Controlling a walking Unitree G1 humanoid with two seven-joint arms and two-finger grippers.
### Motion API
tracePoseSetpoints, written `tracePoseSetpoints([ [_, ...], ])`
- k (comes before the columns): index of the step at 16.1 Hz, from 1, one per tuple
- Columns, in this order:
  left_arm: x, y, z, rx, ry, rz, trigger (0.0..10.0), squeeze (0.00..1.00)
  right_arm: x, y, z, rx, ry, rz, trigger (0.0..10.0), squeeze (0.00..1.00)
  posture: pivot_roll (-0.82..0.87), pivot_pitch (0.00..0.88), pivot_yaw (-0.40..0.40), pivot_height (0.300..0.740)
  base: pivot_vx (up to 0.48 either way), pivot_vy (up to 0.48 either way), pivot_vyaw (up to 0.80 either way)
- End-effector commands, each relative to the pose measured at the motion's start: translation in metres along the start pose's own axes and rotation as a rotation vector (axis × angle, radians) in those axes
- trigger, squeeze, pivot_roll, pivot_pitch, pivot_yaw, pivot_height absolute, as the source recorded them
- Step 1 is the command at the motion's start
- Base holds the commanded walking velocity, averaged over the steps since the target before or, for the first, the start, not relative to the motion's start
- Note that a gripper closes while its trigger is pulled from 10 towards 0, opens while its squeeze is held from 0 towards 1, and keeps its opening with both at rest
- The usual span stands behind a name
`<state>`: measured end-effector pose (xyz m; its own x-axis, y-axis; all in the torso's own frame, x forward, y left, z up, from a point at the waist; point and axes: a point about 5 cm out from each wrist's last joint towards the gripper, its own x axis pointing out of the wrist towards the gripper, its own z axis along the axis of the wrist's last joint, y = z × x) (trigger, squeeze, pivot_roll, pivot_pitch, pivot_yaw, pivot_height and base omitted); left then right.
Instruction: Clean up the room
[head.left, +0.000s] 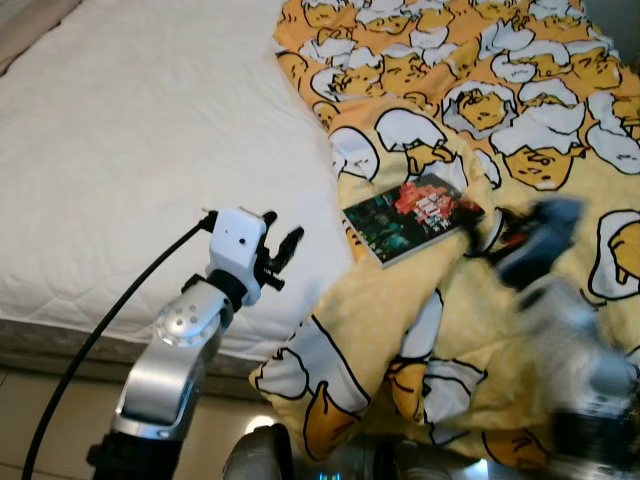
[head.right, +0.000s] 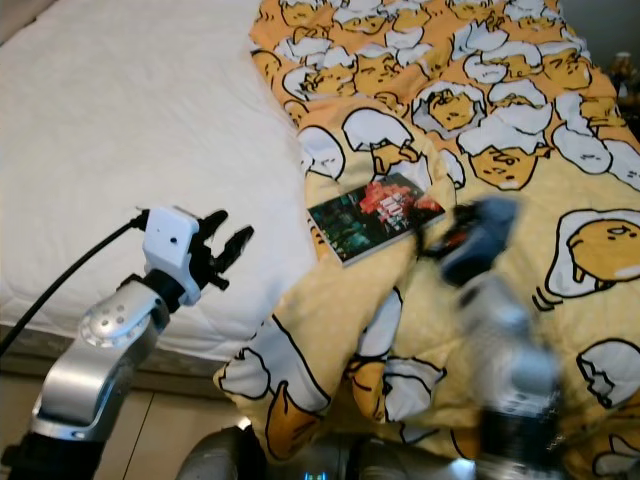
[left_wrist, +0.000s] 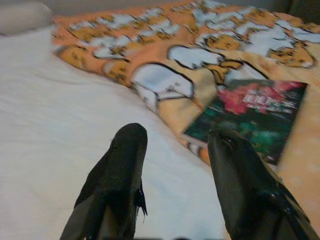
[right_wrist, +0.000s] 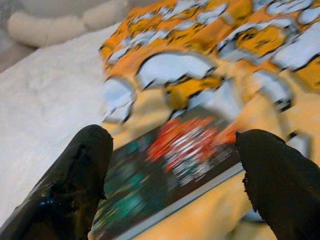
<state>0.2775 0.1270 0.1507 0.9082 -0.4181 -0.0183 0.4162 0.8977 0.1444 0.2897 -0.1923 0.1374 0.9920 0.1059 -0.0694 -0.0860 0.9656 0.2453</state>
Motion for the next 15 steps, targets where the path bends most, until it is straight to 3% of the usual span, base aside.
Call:
tracePoseSetpoints([
  [1,-0.006,0.006,-0.002,0.026,0.002,0.051,10.0,0.0,-0.007,-0.001,0.001,-0.032,-0.021,-0.085,10.0,0.0,0.02,0.061,0.035,0.74,0.0,0.386,0.0],
  [2,-0.008,0.008,-0.005,0.037,0.014,0.083,10.0,0.0,-0.015,-0.004,-0.007,-0.081,-0.004,-0.183,10.0,0.0,0.02,0.055,0.032,0.74,0.0,0.382,0.0],
  [4,-0.014,0.014,-0.013,0.054,0.05,0.145,10.0,0.0,-0.023,-0.002,-0.012,-0.166,-0.009,-0.217,10.0,0.0,0.02,0.05,0.034,0.74,0.0,0.379,0.0],
  [6,-0.024,0.016,-0.019,0.076,0.064,0.164,10.0,0.0,-0.028,-0.003,-0.012,-0.158,-0.004,-0.282,10.0,0.0,0.03,0.036,0.035,0.74,0.0,0.296,-0.42],
  [8,-0.026,0.016,-0.019,0.08,0.06,0.166,10.0,0.0,-0.029,0.0,-0.015,-0.157,0.0,-0.252,10.0,0.0,0.03,0.028,0.03,0.74,0.0,0.386,0.0],
  [12,-0.024,0.016,-0.017,0.057,0.045,0.183,10.0,0.0,-0.027,0.009,-0.02,-0.143,0.009,-0.221,10.0,0.0,0.04,0.016,0.023,0.74,0.0,0.357,0.0],
  [15,-0.019,0.015,-0.014,0.018,0.025,0.208,10.0,0.0,-0.026,0.008,-0.022,-0.125,0.019,-0.227,10.0,0.0,0.04,0.012,0.011,0.74,0.0,0.0,0.0],
])
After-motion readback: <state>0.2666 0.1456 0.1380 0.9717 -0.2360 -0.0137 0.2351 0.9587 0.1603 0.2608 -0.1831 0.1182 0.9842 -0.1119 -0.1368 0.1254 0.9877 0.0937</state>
